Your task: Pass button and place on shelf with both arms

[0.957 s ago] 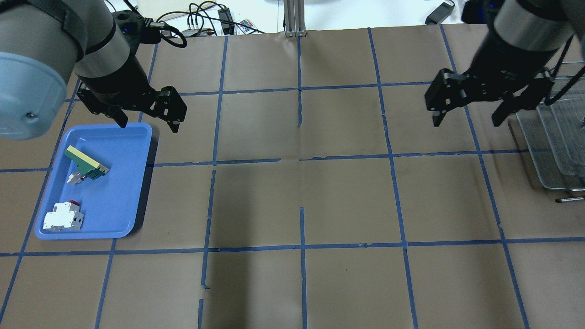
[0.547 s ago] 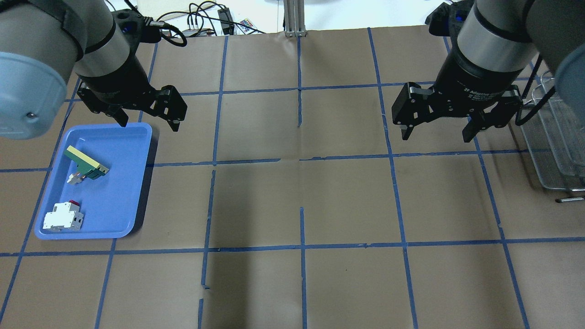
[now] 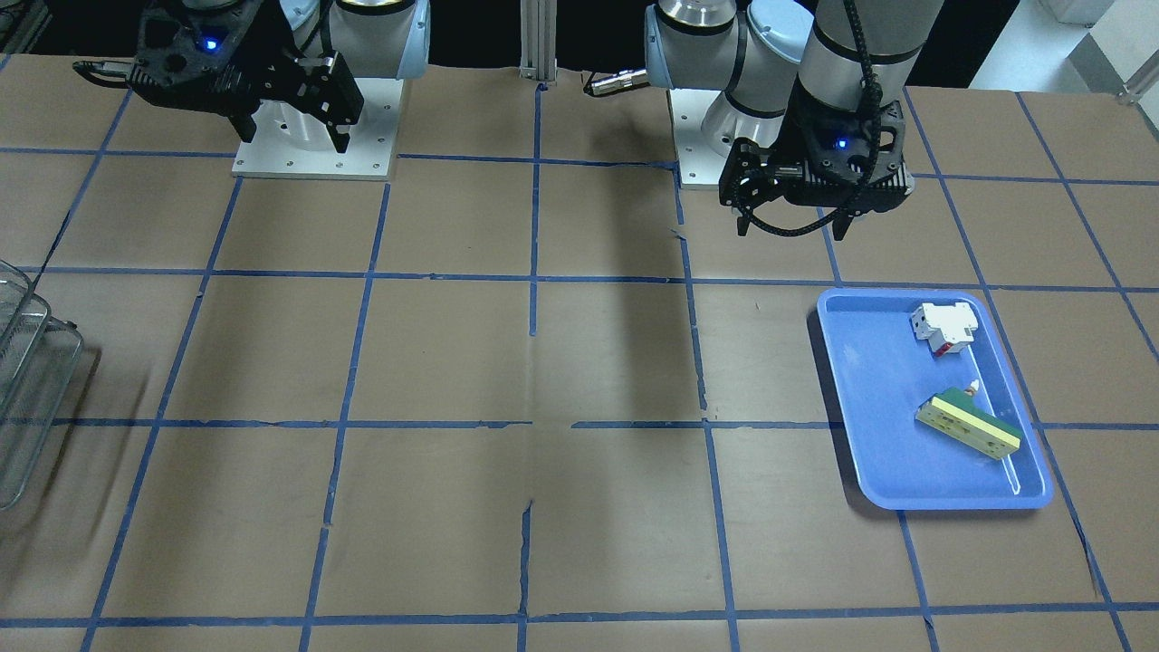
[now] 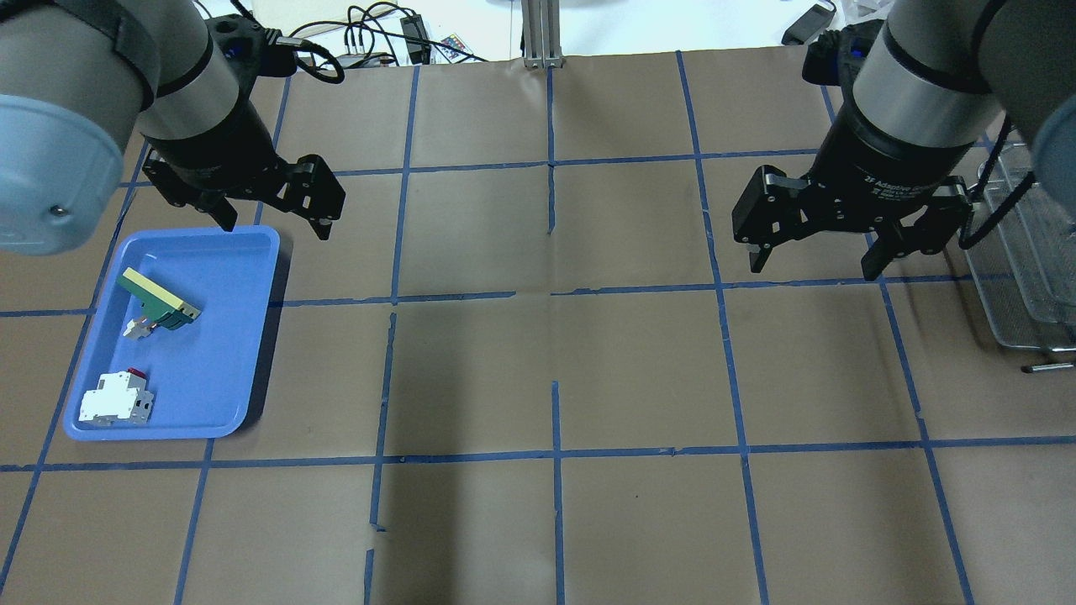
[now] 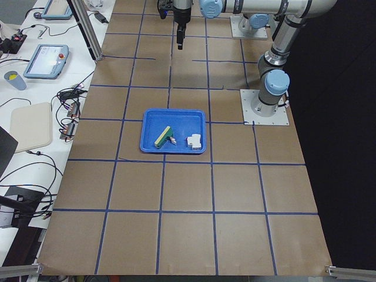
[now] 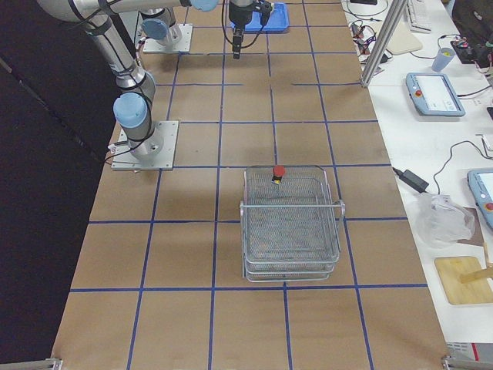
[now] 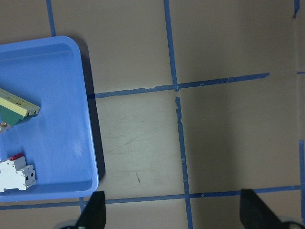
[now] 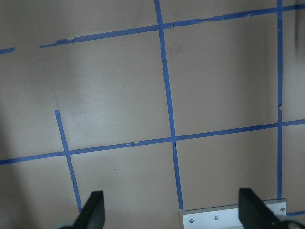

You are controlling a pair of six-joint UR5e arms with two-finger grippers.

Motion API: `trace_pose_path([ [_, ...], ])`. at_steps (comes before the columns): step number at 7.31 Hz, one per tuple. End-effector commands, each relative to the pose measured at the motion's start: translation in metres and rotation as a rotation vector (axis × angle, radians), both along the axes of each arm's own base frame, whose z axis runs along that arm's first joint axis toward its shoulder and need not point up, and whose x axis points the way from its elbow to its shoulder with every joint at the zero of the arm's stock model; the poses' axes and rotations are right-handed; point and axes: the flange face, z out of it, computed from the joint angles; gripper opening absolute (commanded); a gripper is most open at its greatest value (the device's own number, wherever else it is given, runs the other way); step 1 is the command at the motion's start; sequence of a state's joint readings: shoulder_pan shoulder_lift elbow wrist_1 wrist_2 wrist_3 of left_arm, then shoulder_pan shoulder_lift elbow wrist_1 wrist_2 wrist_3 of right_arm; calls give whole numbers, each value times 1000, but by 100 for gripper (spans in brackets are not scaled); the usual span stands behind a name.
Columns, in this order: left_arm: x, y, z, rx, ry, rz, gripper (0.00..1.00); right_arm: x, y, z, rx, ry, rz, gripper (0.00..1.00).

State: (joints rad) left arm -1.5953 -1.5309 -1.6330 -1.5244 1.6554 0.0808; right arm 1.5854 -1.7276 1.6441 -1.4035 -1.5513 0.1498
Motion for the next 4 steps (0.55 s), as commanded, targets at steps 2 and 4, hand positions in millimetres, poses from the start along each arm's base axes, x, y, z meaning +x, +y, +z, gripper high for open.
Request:
trace_pose_path([
  [2, 0, 0, 0, 0, 2, -1, 100, -7, 2, -2, 11, 19, -94, 100],
  [4, 0, 0, 0, 0, 2, 1, 100, -8, 3, 1, 2, 47, -100, 100],
])
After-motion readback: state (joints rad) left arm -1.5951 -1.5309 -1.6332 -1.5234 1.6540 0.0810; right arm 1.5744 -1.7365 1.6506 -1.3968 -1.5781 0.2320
